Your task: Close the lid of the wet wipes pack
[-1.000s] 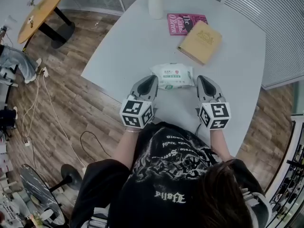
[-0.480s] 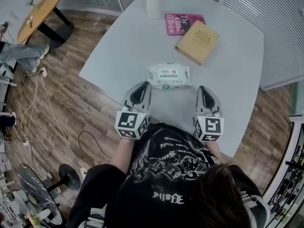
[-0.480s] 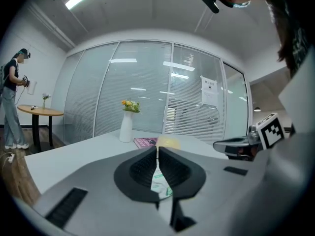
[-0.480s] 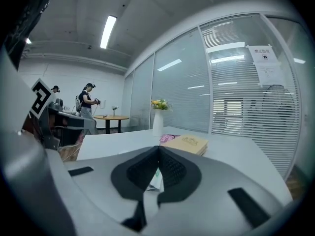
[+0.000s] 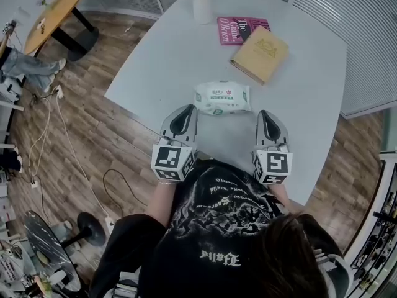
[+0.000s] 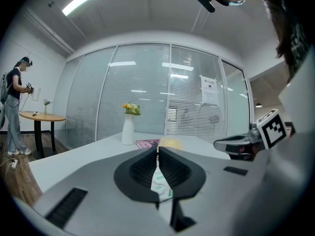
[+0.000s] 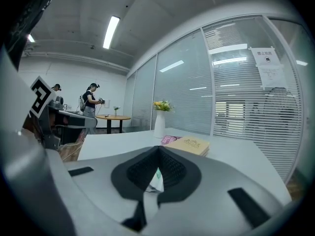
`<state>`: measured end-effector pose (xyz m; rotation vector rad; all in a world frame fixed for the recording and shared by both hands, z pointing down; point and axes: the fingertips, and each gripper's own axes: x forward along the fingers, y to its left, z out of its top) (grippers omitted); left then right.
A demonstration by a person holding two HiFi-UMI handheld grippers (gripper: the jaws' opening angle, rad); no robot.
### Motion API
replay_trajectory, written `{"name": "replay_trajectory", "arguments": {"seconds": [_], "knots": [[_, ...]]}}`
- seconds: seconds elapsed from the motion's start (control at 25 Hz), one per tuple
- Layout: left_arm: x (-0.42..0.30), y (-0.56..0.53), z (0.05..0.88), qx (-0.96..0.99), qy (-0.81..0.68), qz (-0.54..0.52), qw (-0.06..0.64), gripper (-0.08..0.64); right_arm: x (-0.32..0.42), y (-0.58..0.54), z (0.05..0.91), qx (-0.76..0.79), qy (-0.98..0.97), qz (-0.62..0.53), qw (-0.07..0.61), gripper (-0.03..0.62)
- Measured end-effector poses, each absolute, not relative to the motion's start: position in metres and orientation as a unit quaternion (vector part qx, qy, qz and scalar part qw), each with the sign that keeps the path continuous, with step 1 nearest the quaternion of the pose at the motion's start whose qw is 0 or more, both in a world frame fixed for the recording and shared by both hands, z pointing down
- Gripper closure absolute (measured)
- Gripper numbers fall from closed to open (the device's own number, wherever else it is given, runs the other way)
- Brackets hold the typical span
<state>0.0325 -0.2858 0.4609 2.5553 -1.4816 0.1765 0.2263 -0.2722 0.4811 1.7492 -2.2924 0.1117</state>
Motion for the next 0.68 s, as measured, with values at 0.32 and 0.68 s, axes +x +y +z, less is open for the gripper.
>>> {"name": "replay_trajectory", "arguments": {"seconds": [0.32, 0.68], "knots": [[0.0320, -0.2845, 0.4617, 0.859, -0.500, 0.064, 0.086, 0.545, 0.2242, -0.2731, 0.4804, 0.598, -0.791, 0.034, 0.128, 0.594], [0.0332, -0.2783, 0.4621, 0.859, -0.500, 0.072, 0.080, 0.546, 0.2209, -0.2679, 0.4818, 0.595, -0.793, 0.034, 0.130, 0.594]]}}
